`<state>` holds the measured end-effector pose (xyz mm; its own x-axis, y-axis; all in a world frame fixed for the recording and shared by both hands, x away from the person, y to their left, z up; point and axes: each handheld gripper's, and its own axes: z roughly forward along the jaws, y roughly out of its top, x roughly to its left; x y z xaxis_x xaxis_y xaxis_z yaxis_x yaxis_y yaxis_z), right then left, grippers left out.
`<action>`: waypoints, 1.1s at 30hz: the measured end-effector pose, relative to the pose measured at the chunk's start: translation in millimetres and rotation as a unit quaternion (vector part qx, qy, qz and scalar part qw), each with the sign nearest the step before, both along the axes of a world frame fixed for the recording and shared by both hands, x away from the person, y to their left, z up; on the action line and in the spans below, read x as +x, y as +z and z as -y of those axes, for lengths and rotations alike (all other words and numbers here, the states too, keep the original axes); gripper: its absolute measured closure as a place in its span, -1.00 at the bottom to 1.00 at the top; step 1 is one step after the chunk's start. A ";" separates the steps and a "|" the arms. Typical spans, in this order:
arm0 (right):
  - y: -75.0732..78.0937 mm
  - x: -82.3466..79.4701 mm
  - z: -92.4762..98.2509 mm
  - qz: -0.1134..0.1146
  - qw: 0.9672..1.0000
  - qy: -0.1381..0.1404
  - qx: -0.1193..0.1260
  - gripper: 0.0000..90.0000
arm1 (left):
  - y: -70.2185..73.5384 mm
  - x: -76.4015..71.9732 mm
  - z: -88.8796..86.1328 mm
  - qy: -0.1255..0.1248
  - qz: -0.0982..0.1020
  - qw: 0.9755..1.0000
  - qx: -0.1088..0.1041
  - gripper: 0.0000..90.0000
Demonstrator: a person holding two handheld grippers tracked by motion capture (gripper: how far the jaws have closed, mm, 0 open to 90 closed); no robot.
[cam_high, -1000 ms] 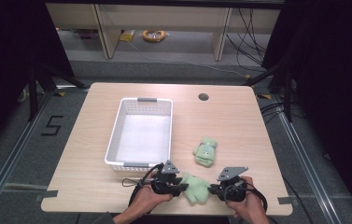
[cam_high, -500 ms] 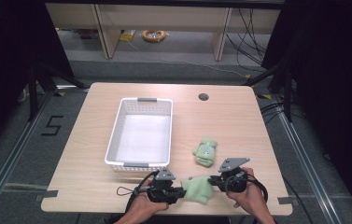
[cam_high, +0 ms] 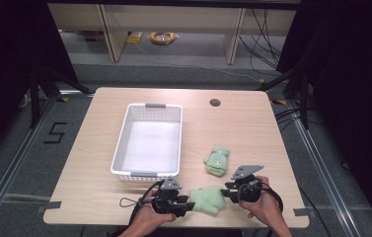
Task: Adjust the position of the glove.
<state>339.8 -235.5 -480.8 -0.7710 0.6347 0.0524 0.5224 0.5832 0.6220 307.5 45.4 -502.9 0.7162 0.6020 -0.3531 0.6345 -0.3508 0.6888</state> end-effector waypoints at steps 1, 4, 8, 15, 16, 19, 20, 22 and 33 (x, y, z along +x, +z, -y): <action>0.8 1.0 0.9 0.009 1.000 -0.002 0.004 0.34 | 1.7 -0.6 -2.6 0.004 0.001 1.000 -0.004 0.29; 14.0 5.3 6.8 0.027 0.999 -0.035 0.016 0.29 | 5.8 -3.0 -9.1 0.013 0.002 1.000 -0.009 0.13; 26.4 20.6 6.6 0.035 0.996 -0.076 0.033 0.24 | 8.0 -7.3 -15.0 0.023 -0.004 1.000 -0.012 -0.06; 26.7 57.5 -7.4 0.026 0.991 -0.127 0.036 0.18 | 10.4 -16.1 -27.8 0.030 -0.003 0.999 -0.016 -0.17; 24.6 63.8 -10.7 0.023 0.991 -0.131 0.033 0.17 | 10.1 -17.3 -29.7 0.033 -0.002 0.999 -0.013 -0.18; 17.2 78.5 -18.5 0.012 0.989 -0.141 0.031 0.17 | 8.0 -19.2 -34.2 0.037 -0.006 0.999 -0.015 -0.19; 14.8 81.8 -21.1 0.003 0.988 -0.152 0.029 0.17 | 7.5 -19.5 -36.0 0.035 -0.009 0.999 -0.014 -0.19; 10.8 88.0 -25.0 -0.018 0.985 -0.167 0.023 0.17 | 6.3 -20.8 -37.6 0.035 -0.009 0.999 -0.020 -0.20; -8.2 98.3 -28.9 -0.010 0.985 -0.170 -0.021 0.26 | 1.1 -22.4 -38.7 0.034 -0.013 0.999 -0.017 -0.20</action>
